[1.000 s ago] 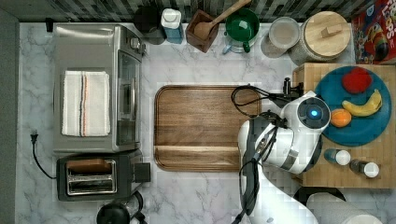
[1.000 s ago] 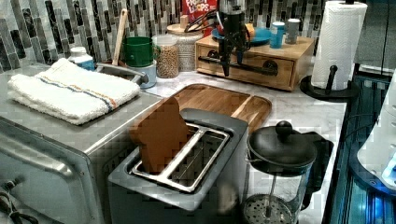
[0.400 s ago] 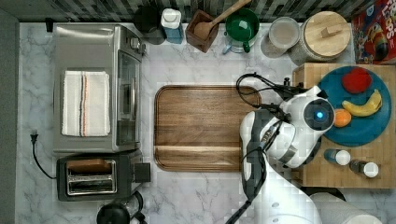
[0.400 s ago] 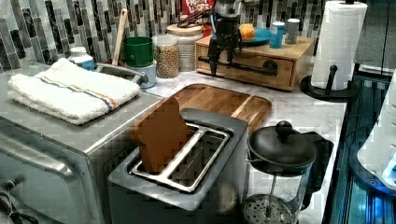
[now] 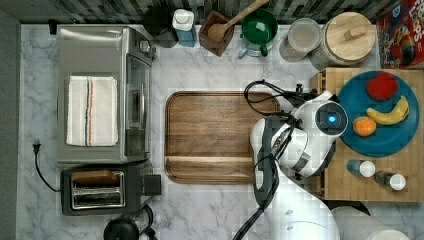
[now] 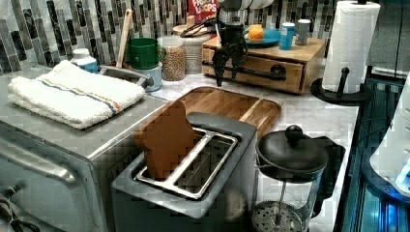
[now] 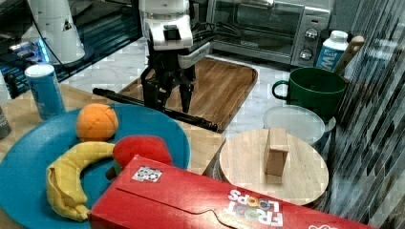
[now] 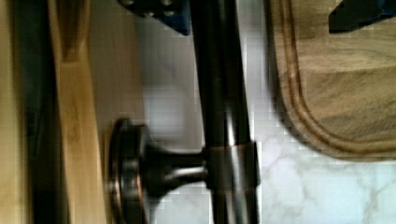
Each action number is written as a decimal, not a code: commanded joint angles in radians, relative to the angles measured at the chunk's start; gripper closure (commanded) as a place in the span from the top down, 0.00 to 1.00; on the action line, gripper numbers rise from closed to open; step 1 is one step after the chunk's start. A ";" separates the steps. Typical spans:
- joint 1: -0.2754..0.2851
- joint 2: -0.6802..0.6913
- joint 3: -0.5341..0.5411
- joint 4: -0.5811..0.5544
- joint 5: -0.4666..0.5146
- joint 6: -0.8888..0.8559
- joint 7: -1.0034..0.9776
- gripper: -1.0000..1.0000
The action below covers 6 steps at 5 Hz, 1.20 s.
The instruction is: Open the drawer.
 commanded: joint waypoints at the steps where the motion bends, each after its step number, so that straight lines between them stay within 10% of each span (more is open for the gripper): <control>1: 0.134 -0.074 0.158 -0.077 0.081 0.005 0.096 1.00; 6: 0.279 -0.140 0.178 -0.191 0.028 0.097 0.443 1.00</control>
